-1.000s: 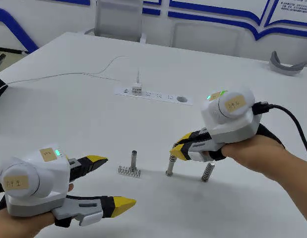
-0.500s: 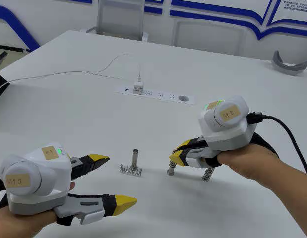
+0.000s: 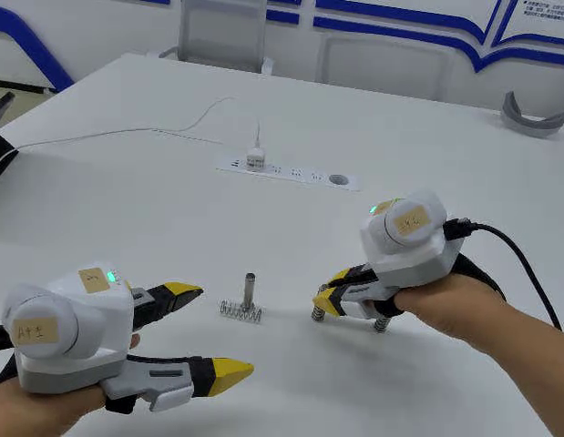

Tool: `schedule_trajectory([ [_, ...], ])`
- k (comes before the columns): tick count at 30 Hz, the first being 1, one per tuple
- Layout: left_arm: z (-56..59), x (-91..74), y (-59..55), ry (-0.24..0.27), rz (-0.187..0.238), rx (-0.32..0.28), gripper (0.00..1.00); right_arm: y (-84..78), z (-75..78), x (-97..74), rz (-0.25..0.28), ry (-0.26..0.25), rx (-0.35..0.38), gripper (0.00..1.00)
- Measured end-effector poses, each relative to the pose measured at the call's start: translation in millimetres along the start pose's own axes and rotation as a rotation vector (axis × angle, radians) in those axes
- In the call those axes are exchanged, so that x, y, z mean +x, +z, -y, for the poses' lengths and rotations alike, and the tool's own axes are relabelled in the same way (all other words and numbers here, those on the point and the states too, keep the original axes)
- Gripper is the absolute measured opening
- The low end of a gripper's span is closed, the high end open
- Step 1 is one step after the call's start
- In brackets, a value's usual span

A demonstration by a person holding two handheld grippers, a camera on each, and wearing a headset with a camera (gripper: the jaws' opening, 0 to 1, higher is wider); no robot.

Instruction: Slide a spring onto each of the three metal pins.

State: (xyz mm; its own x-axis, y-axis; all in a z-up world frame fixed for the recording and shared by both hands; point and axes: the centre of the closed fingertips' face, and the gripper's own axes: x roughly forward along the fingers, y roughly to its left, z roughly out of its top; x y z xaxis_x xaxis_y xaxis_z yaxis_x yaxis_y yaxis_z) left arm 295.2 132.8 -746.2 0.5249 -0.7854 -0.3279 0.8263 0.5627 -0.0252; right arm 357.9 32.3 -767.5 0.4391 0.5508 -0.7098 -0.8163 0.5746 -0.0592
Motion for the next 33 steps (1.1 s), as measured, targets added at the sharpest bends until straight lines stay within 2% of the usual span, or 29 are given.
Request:
schedule_trajectory([
  [7, 0.2, 0.1, 0.2, -0.001, -0.001, 0.001, 0.7, -2.4, -0.8, -1.1, -0.006, 0.001, -0.003, 0.15],
  [12, 0.5, 0.1, -0.1, -0.001, -0.002, 0.004, 0.7, 3.2, -2.5, -9.8, 0.006, -0.013, -0.022, 0.17],
  [17, 0.6, -0.1, -0.3, -0.001, -0.003, 0.006, 0.7, 29.2, -10.4, -24.9, 0.072, -0.027, -0.077, 0.18],
  [19, 0.7, 0.6, 0.0, -0.002, -0.003, 0.005, 0.7, 39.1, -19.1, -26.2, 0.09, -0.011, -0.098, 0.17],
  [24, 1.3, 1.7, 0.7, -0.007, -0.003, 0.009, 0.7, 52.5, -40.4, -13.1, 0.1, 0.042, -0.145, 0.17],
  [28, 0.5, 0.7, 0.0, -0.005, -0.004, 0.009, 0.7, 46.3, -57.2, 6.9, 0.05, 0.084, -0.197, 0.17],
  [33, -1.7, -0.9, -0.8, -0.001, -0.004, 0.008, 0.7, 38.0, -65.9, 26.3, 0.008, 0.113, -0.216, 0.17],
])
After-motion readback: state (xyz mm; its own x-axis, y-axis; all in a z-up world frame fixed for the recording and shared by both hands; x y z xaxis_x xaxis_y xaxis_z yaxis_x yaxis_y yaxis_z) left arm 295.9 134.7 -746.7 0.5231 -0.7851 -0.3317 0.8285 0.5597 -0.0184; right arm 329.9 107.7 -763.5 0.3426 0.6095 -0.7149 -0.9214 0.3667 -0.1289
